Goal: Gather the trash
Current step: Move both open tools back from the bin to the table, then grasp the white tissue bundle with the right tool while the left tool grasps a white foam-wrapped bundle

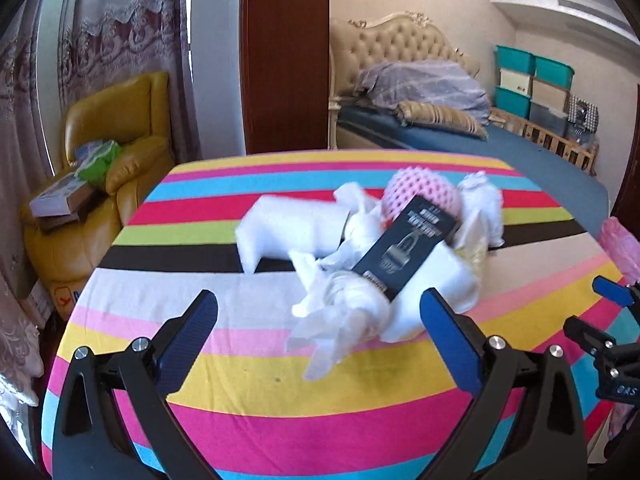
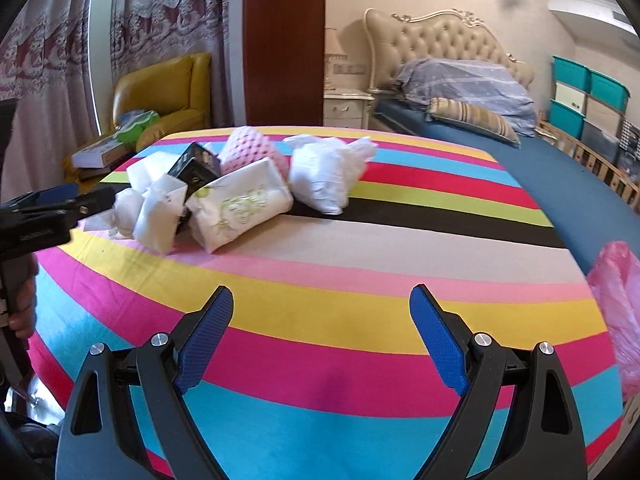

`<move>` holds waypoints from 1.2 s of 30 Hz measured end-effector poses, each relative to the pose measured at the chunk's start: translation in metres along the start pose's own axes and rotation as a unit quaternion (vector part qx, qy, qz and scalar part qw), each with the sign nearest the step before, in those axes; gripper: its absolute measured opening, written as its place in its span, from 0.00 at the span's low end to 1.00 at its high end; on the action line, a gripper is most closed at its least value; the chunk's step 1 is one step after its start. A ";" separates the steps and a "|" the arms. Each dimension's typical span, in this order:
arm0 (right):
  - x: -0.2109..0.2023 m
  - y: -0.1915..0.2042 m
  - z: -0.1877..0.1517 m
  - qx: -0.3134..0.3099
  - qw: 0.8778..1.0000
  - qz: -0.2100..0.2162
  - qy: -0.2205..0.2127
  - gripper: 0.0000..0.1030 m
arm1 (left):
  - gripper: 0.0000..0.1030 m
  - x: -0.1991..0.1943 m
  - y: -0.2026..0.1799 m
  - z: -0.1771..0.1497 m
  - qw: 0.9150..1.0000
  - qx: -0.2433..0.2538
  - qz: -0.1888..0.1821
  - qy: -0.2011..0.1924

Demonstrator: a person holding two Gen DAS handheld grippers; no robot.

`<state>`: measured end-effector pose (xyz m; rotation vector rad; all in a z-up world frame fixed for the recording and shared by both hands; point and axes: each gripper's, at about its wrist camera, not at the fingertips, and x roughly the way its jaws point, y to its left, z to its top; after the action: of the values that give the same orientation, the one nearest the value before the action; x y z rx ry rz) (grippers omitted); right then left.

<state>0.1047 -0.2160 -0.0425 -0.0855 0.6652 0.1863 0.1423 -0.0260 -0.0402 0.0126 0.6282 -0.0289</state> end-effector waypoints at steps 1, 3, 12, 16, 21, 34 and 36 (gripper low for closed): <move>0.002 0.003 0.001 -0.002 1.000 0.001 0.001 0.82 | 0.94 0.004 -0.003 0.000 1.000 0.002 0.000 0.003; 0.005 0.010 0.004 -0.005 1.000 0.002 0.002 0.82 | 0.90 0.012 -0.004 0.001 1.000 0.006 0.000 0.009; 0.016 0.044 0.016 -0.033 0.999 0.024 0.007 0.82 | 0.31 0.022 0.002 0.005 0.998 0.016 -0.054 0.021; 0.022 0.066 0.020 -0.050 0.998 0.045 0.013 0.74 | 0.14 0.004 0.011 -0.001 0.999 0.028 -0.036 0.004; 0.029 0.096 0.025 -0.075 0.994 0.071 0.021 0.70 | 0.13 -0.001 0.036 -0.014 1.000 0.015 -0.022 0.012; 0.058 0.146 0.048 -0.105 0.989 0.097 0.038 0.60 | 0.57 -0.014 0.080 -0.034 0.999 -0.030 -0.025 0.020; 0.063 0.149 0.049 -0.104 0.988 0.103 0.044 0.57 | 0.60 -0.016 0.085 -0.037 0.999 -0.034 -0.021 0.021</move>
<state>0.1530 -0.0544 -0.0462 -0.2260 0.7413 0.4527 0.1109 0.0600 -0.0604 -0.0664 0.6709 -0.0468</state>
